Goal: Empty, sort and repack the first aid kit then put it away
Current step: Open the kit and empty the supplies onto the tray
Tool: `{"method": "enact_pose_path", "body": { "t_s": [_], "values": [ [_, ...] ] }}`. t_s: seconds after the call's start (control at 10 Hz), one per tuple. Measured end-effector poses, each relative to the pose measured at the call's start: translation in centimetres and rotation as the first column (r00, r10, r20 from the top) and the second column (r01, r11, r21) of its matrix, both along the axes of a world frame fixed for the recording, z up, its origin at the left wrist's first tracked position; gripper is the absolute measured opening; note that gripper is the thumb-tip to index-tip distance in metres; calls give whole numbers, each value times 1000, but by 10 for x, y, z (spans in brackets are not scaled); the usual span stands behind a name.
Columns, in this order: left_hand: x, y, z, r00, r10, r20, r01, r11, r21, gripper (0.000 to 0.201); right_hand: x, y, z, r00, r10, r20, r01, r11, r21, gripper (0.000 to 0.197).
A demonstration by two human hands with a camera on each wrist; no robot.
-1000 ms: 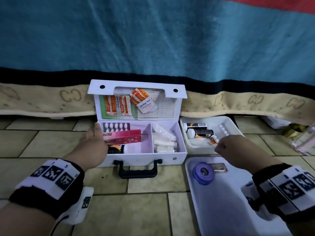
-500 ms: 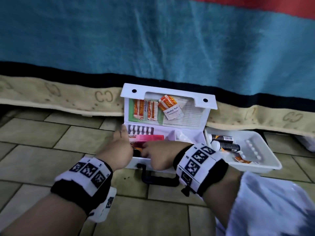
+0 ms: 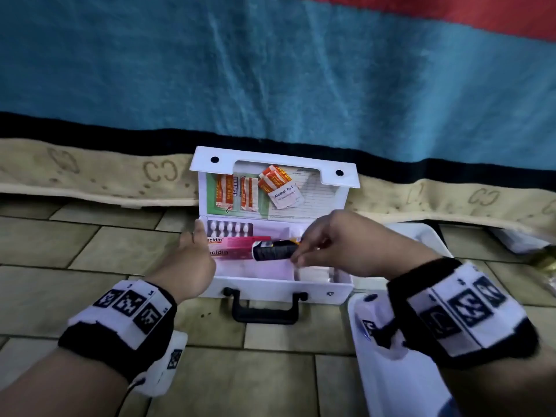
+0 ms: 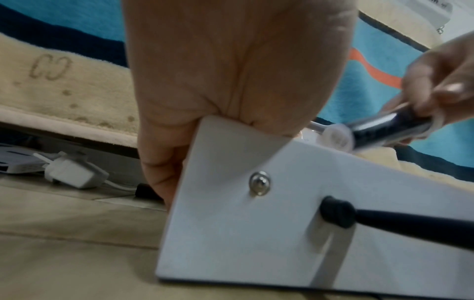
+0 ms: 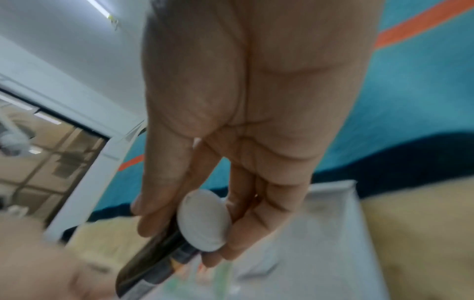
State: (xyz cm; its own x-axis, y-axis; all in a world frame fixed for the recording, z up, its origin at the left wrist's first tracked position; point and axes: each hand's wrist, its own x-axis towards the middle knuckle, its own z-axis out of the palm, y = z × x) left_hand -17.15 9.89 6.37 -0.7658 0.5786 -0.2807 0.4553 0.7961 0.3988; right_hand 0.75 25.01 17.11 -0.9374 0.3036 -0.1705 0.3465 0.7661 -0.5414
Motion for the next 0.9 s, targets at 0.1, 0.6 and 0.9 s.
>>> {"method": "enact_pose_path", "body": {
  "t_s": [0.1,0.6,0.9],
  "values": [
    [-3,-1,-2,1000,-6,-13,6,1000,16,72,58,16,20,969,-180,-166,169,982,-80,12],
    [2,2,0,994,-45,-100,50,998,48,66,191,23,-59,704,-649,289,540,753,376,21],
    [3,3,1,995,-29,-90,35,998,62,65,130,15,-31,833,-547,76,504,809,302,9]
  ]
}}
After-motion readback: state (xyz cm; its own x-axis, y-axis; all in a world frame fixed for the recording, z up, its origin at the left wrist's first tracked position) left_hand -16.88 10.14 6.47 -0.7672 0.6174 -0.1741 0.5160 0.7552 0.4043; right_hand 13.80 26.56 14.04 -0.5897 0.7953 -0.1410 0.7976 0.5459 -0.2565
